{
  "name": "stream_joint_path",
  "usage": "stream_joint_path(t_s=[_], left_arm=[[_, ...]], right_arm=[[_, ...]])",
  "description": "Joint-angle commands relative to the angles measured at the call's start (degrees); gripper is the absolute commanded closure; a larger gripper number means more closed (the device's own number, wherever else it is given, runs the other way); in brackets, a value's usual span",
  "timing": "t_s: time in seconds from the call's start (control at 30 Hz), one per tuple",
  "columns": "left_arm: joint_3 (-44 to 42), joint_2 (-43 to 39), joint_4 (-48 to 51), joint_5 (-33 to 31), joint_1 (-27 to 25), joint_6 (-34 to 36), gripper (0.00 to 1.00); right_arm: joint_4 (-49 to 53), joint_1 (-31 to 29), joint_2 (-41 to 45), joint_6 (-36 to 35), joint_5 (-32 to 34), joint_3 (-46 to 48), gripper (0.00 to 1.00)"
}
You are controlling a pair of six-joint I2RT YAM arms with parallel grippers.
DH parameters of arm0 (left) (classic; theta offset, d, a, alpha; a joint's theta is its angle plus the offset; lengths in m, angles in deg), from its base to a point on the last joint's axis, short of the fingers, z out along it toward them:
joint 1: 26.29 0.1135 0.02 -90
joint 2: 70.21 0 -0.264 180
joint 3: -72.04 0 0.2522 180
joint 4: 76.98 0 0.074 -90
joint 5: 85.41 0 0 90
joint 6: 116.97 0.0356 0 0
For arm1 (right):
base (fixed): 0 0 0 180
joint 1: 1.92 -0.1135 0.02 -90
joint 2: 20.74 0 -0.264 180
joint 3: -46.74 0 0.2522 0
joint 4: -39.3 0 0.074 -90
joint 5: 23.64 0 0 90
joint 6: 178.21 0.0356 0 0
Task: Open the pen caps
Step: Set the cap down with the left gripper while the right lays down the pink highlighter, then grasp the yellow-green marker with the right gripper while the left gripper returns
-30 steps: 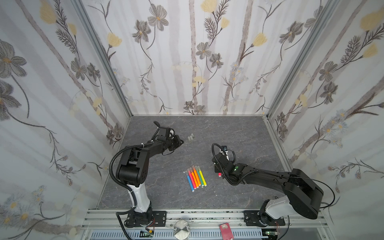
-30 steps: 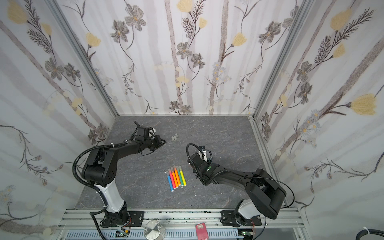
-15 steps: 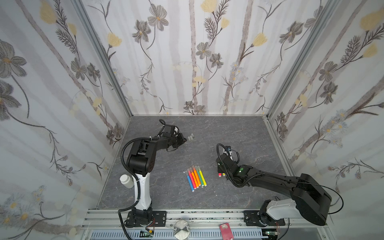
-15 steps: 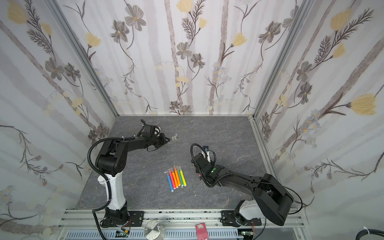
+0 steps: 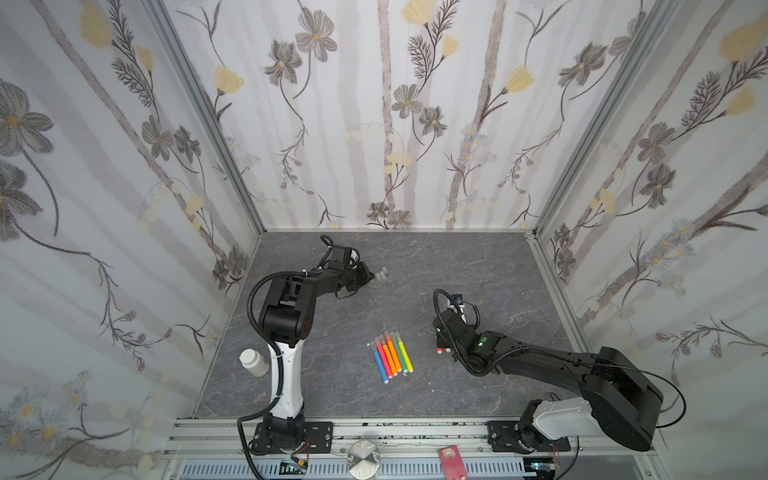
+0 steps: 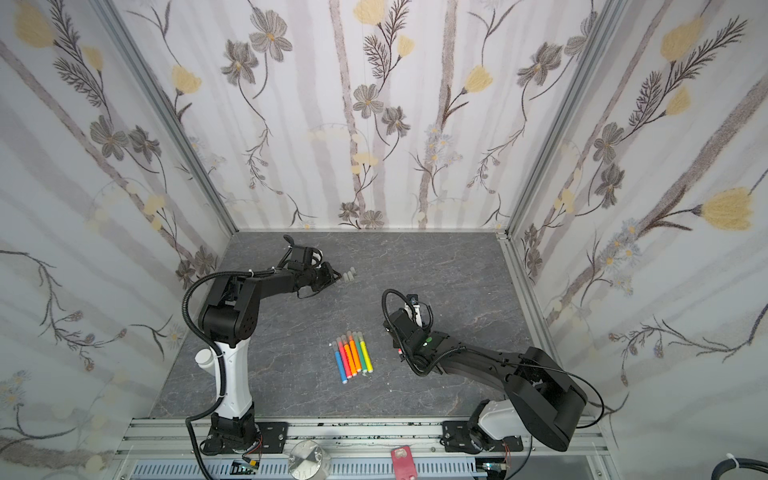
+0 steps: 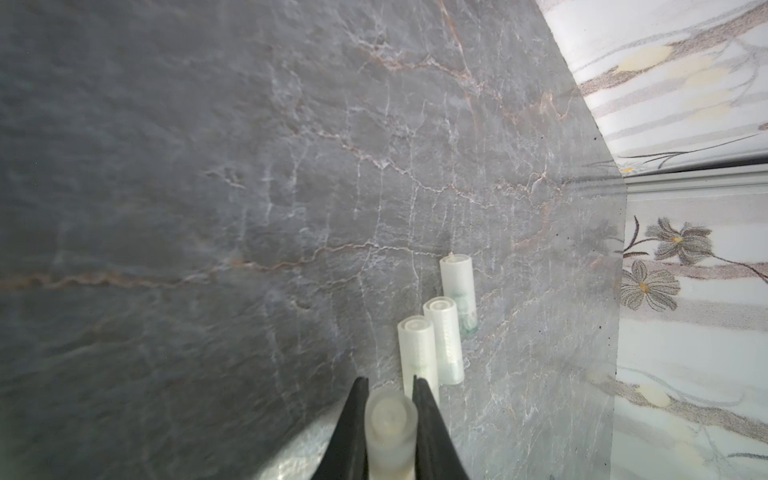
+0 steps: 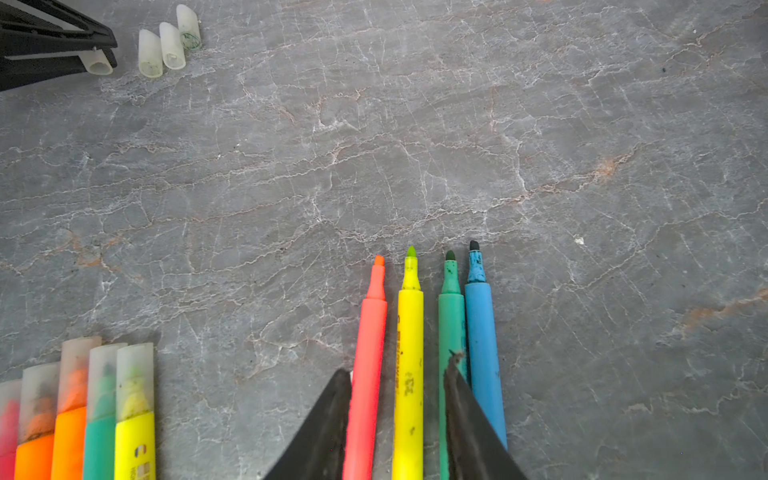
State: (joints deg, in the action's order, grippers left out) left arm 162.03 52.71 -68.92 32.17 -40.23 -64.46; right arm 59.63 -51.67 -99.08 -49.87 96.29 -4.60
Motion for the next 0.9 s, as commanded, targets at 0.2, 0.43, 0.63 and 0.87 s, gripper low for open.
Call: stream_joint_path(t_s=[0.2,0.43,0.63,0.87], left_arm=[[0.3,0.7,-0.6,-0.7,0.0,0.2,0.76],[-0.5,-0.7,-0.9,-0.5,0.1,0.0,0.74],[-3.3,-6.0,-0.5,-0.2,0.5,0.1,0.73],[-9.8,-16.0,0.4,0.8,2.3,0.9,0.72]], right_arm=[[-0.6,0.0,-0.1,0.6,0.1,0.6,0.62],[-0.5,0.0,-0.1,0.7,-0.2,0.6,0.62],[-1.2,-0.1,-0.2,-0.2,-2.1,0.1,0.62],[-3.1,-2.8,-3.4,-3.1,-7.4,-2.7,0.6]])
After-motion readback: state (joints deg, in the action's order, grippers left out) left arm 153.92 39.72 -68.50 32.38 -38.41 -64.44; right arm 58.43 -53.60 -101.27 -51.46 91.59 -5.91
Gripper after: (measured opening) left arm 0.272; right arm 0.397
